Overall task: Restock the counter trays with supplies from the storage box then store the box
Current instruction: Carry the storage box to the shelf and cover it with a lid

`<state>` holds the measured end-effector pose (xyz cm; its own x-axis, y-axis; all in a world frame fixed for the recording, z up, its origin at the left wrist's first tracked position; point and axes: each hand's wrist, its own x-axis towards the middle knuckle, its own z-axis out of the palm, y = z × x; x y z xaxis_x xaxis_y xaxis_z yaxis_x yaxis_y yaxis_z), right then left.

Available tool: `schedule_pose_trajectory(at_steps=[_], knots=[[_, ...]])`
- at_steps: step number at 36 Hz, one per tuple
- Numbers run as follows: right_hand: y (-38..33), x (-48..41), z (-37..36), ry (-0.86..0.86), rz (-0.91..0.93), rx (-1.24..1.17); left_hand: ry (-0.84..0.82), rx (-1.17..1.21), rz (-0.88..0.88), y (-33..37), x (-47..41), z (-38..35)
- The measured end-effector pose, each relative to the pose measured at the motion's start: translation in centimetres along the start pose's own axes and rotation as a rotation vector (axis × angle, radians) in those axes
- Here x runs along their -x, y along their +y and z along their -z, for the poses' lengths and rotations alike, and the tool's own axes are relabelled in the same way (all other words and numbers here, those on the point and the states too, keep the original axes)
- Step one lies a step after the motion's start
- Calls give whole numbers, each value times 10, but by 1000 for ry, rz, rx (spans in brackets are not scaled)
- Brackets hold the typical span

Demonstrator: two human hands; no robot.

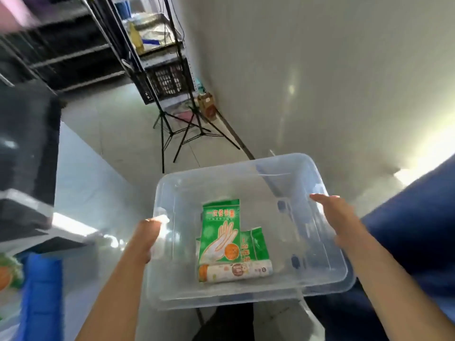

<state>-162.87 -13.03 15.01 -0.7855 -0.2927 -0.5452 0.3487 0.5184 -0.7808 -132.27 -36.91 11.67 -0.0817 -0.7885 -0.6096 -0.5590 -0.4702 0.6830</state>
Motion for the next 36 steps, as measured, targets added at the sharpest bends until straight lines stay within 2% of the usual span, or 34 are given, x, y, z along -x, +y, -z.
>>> schedule_pose_trajectory(at_steps=[3,10,14,20,26,32,36], knots=[[-41,-37,-34,-2,8,30,112,42,35,26,-48,4],[-148,-96,-107,-25,8,124,17,149,172,85,-145,38],[-199,-126,-146,-50,51,119,19,237,151,118,-238,52],[-267,-175,-216,-90,108,68,88,273,95,217,-279,77],[-333,-242,-315,-225,149,83,237,314,105,279,-350,106],[-389,-323,-434,-350,111,131,333,344,217,313,-441,147],[-437,-360,-520,-453,55,183,435,368,355,332,-484,182]])
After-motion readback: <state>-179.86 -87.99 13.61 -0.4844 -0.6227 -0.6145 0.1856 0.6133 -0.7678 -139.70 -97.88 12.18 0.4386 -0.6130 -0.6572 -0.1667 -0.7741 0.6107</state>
